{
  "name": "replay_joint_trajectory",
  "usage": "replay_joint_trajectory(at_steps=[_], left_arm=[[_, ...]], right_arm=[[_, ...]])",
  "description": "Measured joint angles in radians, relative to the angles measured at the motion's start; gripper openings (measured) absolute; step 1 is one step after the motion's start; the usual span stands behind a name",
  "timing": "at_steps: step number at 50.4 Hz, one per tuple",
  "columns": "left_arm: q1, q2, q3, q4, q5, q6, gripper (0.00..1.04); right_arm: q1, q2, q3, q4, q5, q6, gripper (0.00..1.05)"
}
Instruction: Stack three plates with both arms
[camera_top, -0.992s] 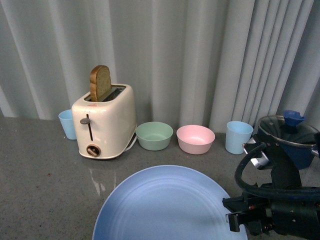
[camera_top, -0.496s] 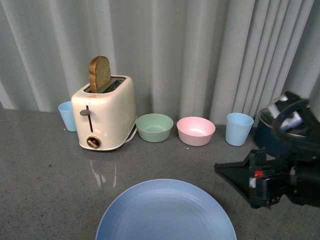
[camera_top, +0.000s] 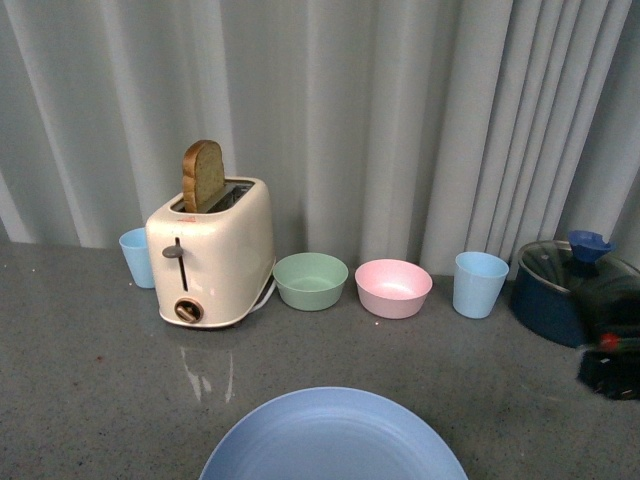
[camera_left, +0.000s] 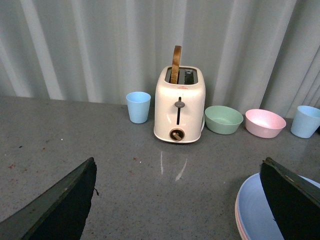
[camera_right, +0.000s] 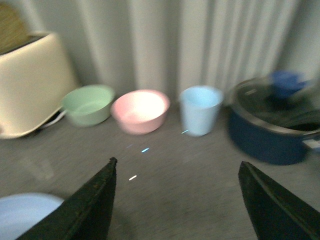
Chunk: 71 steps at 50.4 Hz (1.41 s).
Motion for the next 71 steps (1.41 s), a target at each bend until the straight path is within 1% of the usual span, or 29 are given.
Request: replay_joint_trajectory(at_steps=[1, 4, 16, 17, 18, 21, 24, 27, 32, 40, 55, 71], left_arm=[[0.0, 0.002, 0.0, 0.0, 0.001, 0.0, 0.98], [0.0, 0.0, 0.0, 0.0, 0.001, 0.0, 0.98], [0.0, 0.0, 0.0, 0.0, 0.003, 0.0, 0.98], [0.0, 0.0, 0.0, 0.0, 0.003, 0.0, 0.98], [0.0, 0.0, 0.0, 0.0, 0.003, 0.0, 0.98], [0.0, 0.0, 0.0, 0.0, 0.003, 0.0, 0.98], [0.0, 0.0, 0.0, 0.0, 0.003, 0.0, 0.98], [0.0, 0.0, 0.0, 0.0, 0.003, 0.0, 0.98], [0.0, 0.0, 0.0, 0.0, 0.003, 0.0, 0.98], [0.0, 0.0, 0.0, 0.0, 0.003, 0.0, 0.98], [0.0, 0.0, 0.0, 0.0, 0.003, 0.0, 0.98], [0.0, 0.0, 0.0, 0.0, 0.003, 0.0, 0.98]], right_arm=[[-0.008, -0.026, -0.021, 0.024, 0.022, -0.007, 0.63], [-0.026, -0.098, -0.063, 0.028, 0.028, -0.019, 0.5], [-0.058, -0.279, -0.18, -0.05, -0.011, -0.033, 0.09], [-0.058, -0.288, -0.184, -0.055, -0.012, -0.033, 0.07], [-0.062, -0.316, -0.196, -0.069, -0.019, -0.034, 0.02], [-0.069, -0.362, -0.214, -0.096, -0.024, -0.036, 0.03], [-0.081, -0.438, -0.224, -0.179, -0.033, -0.036, 0.03], [-0.122, -0.526, -0.235, -0.257, -0.089, -0.036, 0.03], [-0.145, -0.626, -0.254, -0.315, -0.092, -0.036, 0.03], [-0.148, -0.743, -0.285, -0.405, -0.096, -0.036, 0.03], [-0.148, -1.028, -0.325, -0.642, -0.096, -0.036, 0.03], [-0.148, -1.228, -0.328, -0.825, -0.097, -0.036, 0.03]])
